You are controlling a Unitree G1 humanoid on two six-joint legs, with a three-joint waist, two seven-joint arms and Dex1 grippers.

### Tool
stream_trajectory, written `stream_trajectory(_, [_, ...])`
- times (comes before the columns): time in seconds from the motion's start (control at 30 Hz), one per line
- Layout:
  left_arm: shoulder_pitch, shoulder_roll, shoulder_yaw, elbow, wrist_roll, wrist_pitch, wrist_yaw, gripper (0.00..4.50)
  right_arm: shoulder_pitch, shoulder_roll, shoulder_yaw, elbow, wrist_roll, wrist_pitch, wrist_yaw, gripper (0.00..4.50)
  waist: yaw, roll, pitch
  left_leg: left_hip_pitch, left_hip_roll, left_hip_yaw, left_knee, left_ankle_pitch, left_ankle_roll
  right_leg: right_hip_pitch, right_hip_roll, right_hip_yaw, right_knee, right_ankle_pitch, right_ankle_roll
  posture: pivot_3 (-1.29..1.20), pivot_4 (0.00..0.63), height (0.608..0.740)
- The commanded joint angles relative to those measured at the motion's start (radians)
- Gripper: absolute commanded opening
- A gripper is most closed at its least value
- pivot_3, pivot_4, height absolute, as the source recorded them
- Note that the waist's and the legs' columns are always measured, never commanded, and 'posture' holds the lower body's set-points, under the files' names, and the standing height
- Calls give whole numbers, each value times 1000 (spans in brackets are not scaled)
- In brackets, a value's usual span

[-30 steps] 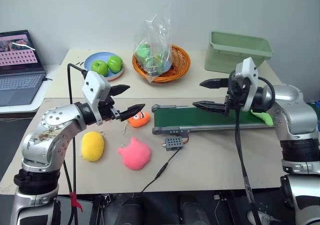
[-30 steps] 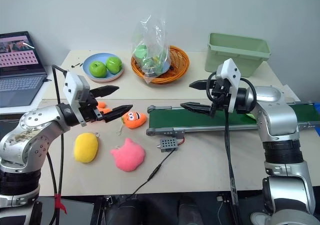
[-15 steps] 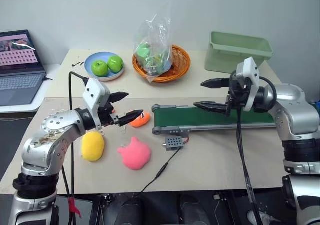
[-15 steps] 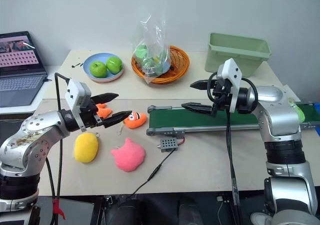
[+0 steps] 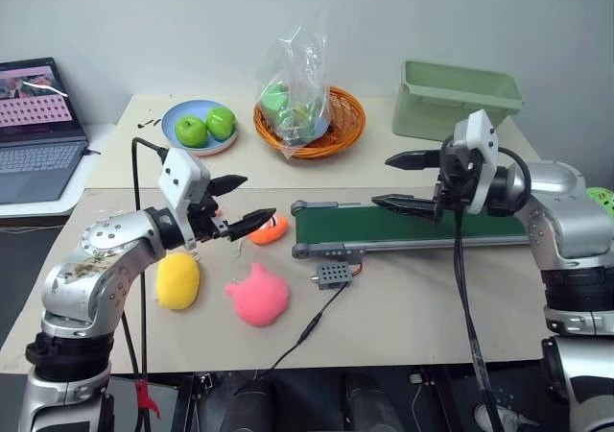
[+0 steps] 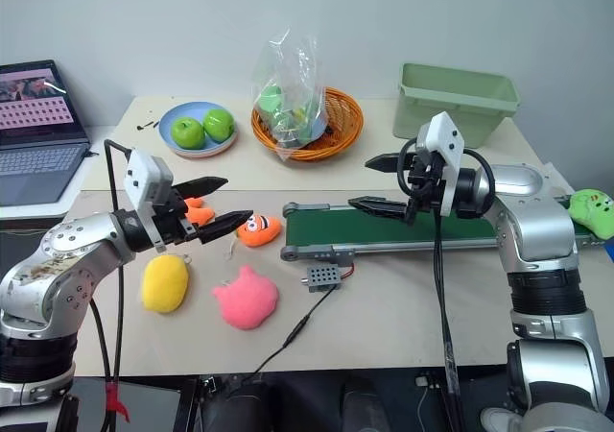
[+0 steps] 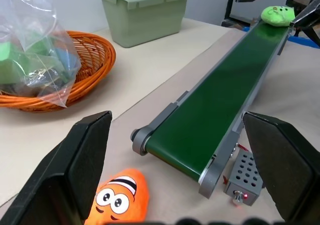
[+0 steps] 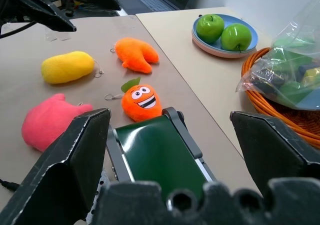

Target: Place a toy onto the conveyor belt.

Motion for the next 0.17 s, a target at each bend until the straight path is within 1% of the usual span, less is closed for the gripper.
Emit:
stream_trajectory(0.03, [-7, 3, 25, -11, -4, -22, 6, 4441, -11, -8, -34, -11, 15, -9, -6, 4500, 0, 0, 0, 0, 0, 0, 0, 0, 0, 0, 0, 0, 0, 0, 0, 0, 150, 740])
stream_trajectory(0.17, [-6, 8, 27, -14, -2, -22, 11, 4441, -10, -4, -32, -8, 14, -12, -7, 4500, 0, 0, 0, 0, 0, 0, 0, 0, 0, 0, 0, 0, 0, 0, 0, 0, 150, 740])
